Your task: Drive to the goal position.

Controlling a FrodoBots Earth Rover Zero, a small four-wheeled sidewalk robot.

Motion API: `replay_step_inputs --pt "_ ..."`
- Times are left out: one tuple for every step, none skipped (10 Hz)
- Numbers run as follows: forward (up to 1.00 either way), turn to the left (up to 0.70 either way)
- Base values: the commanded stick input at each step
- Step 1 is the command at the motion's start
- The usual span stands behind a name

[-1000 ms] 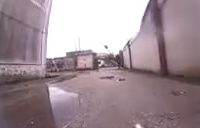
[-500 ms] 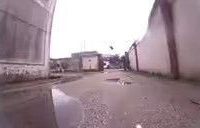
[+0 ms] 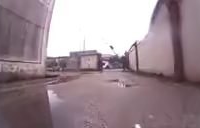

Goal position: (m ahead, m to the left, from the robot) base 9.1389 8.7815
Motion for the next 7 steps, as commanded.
replay_step_inputs --pt "0.7 0.15" --pt "0.7 0.14" --pt "0.7 0.09" --pt "0.7 -0.1" --pt "0.7 -0.2" --pt "0.7 -0.2" --pt "0.7 -0.2"
